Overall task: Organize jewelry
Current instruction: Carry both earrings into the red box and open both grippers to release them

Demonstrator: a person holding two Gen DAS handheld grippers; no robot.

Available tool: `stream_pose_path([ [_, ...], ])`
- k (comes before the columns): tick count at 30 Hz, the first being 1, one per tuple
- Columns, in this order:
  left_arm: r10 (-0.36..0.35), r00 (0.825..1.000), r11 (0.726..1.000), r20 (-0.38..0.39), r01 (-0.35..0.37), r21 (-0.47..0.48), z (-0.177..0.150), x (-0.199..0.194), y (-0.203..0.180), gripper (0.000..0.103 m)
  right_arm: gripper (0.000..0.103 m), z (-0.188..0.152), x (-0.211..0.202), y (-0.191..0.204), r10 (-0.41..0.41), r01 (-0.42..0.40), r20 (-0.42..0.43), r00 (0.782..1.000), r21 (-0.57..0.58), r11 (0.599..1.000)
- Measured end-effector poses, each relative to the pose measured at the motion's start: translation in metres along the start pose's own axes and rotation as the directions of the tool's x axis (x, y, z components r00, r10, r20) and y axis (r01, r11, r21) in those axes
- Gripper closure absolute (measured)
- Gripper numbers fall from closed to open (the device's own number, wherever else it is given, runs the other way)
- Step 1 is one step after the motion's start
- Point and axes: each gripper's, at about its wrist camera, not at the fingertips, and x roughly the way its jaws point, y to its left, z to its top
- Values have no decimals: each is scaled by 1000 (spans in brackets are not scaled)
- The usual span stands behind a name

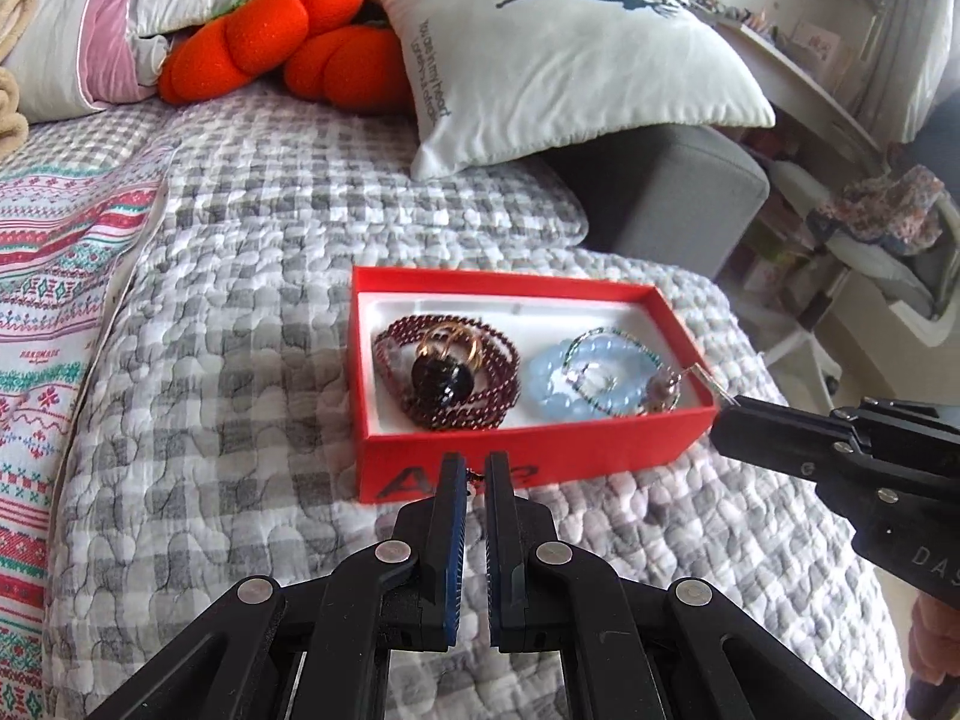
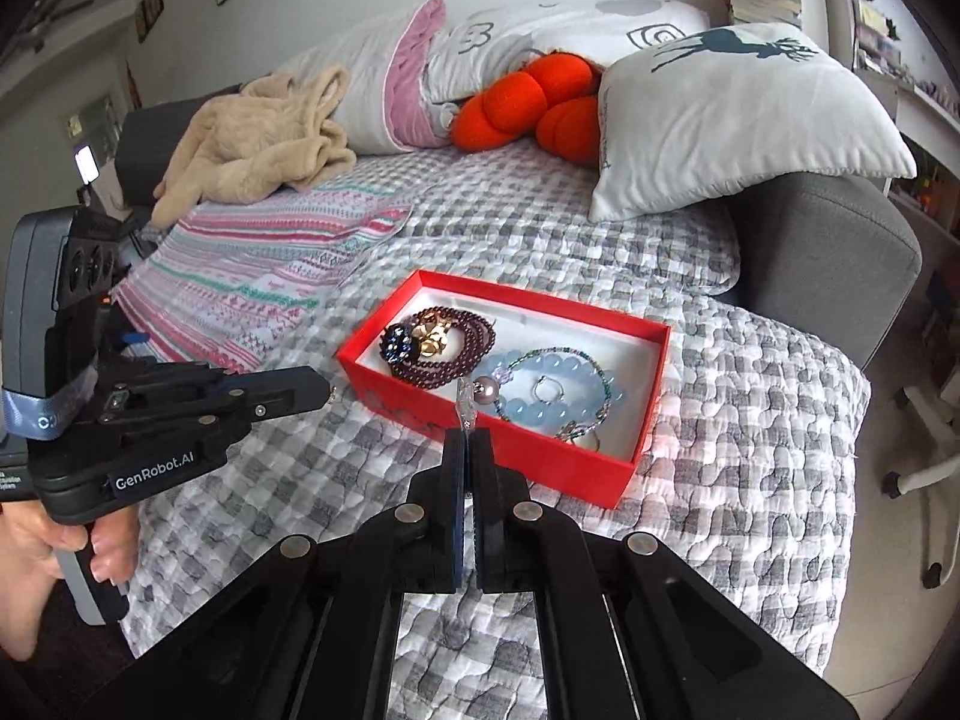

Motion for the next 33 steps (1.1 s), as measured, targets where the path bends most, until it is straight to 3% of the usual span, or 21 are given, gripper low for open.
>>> stream_pose_path([
  [8, -35, 999, 999, 29, 34, 21, 14, 23, -21, 103, 101, 11, 5, -25, -30, 26, 29, 999, 110, 994],
  [21, 54, 998, 995, 20, -55, 77, 17, 60, -35, 102, 101, 11, 18, -43, -29, 27, 11, 1000, 160, 987],
  [23, 53, 999, 996, 14, -54, 77, 18, 60, -36, 95, 101, 11, 19, -45, -32, 30, 10, 999, 163, 986],
  [25, 54, 998, 995, 22, -56, 80, 17, 57, -37, 77, 101, 10, 19, -47, -32, 31, 8, 999, 168, 985],
  [33, 69, 997, 992, 36, -72, 102, 15, 35, -42, 72, 101, 10, 15, -45, -45, 42, 12, 999, 168, 985],
])
